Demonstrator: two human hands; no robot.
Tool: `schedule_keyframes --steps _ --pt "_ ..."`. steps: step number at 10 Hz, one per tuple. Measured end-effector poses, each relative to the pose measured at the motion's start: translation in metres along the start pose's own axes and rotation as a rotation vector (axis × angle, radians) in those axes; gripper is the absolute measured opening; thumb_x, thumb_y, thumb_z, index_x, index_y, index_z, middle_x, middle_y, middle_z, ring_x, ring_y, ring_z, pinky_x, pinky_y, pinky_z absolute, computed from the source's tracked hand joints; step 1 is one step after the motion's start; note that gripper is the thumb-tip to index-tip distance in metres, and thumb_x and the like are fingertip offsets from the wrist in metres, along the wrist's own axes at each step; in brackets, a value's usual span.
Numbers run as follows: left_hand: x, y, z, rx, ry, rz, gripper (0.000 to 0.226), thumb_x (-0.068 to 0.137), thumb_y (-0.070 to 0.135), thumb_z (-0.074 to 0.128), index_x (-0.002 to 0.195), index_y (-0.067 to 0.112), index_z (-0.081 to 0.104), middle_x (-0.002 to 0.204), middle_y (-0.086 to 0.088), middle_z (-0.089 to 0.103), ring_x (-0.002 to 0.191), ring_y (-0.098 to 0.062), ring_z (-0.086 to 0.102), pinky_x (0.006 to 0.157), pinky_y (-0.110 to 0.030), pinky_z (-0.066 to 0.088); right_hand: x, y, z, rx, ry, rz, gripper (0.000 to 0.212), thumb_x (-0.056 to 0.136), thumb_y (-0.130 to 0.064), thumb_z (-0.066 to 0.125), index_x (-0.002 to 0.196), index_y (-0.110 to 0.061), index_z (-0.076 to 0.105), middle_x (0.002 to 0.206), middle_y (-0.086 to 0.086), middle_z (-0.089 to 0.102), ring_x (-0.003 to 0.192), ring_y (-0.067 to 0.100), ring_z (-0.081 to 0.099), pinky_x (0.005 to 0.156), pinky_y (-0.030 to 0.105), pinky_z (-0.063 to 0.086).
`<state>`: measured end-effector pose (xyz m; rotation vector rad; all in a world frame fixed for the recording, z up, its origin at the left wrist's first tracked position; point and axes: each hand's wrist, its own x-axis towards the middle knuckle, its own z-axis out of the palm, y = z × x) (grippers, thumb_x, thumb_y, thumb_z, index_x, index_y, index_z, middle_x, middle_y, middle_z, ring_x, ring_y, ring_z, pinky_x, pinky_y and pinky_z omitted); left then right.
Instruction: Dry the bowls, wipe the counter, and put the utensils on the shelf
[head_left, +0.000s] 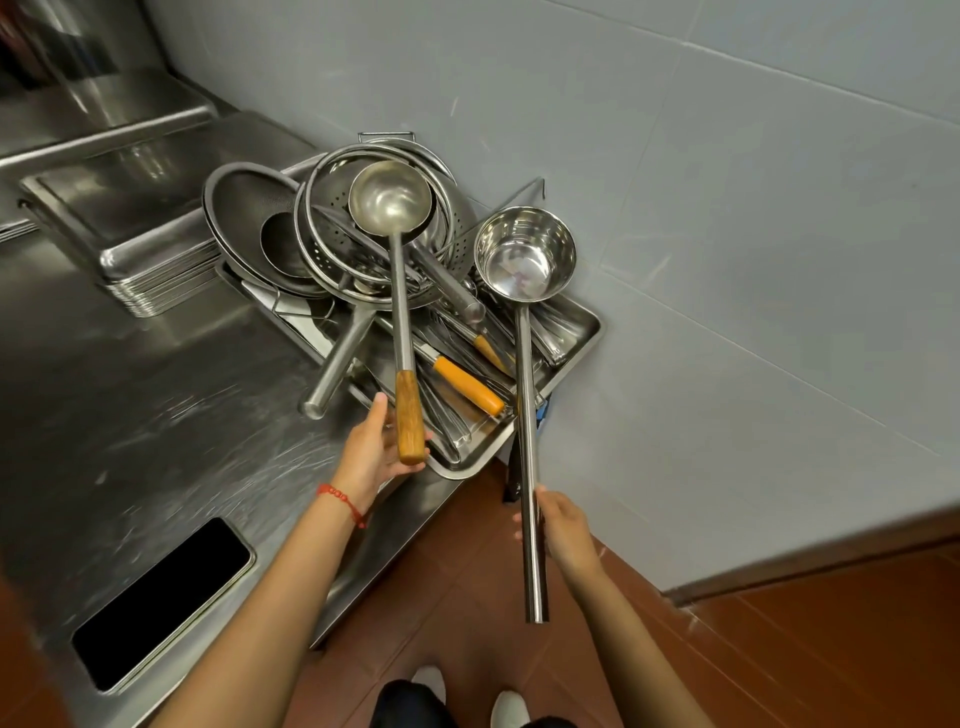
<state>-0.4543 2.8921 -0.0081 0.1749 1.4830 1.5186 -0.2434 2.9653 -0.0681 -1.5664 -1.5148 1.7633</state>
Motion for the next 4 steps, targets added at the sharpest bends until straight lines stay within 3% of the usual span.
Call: schedule_keyframes --steps 1,2,3,4 --pt "-0.005 -0.01 -0.009 0.095 0.055 0.046 0.047 0.096 0.044 0.027 0.105 0.006 0.053 0.082 -0.012 0.065 0.069 -0.019 0.064 0.054 -0.03 0.056 -0.005 0.01 -0.001 -0.083 0.063 -0.028 0.035 0.095 -0.035 0.04 0.077 -0.013 0.061 0.071 0.007 0.062 0.064 0.018 0.061 0.058 0.024 0.048" --pt "-0.014 -0.024 -0.018 0.255 0.11 0.129 0.043 0.098 0.036 0.03 0.106 0.003 0.057 0.08 -0.006 0.064 0.077 -0.023 0.062 0.057 -0.025 0.054 -0.016 0.017 -0.005 -0.122 0.105 -0.043 0.036 0.095 -0.035 0.041 0.08 -0.01 0.061 0.071 0.003 0.055 0.068 0.016 0.052 0.065 0.031 0.043" --pt "-0.031 -0.047 -0.025 0.528 0.155 0.325 0.025 0.096 0.026 0.04 0.096 0.013 0.061 0.089 -0.007 0.065 0.095 -0.029 0.06 0.074 -0.032 0.045 -0.032 0.027 -0.01 -0.059 0.096 -0.071 0.027 0.095 -0.033 0.042 0.089 -0.014 0.061 0.074 0.0 0.058 0.067 0.013 0.053 0.063 0.027 0.046" --pt "-0.056 -0.071 -0.028 0.888 0.186 0.455 0.027 0.094 0.025 0.046 0.112 0.01 0.061 0.112 -0.013 0.065 0.107 -0.029 0.056 0.085 -0.028 0.039 -0.054 0.035 -0.021 -0.197 0.131 -0.102 0.037 0.094 -0.035 0.043 0.122 -0.013 0.053 0.114 0.006 0.063 0.102 0.02 0.06 0.091 0.033 0.047"
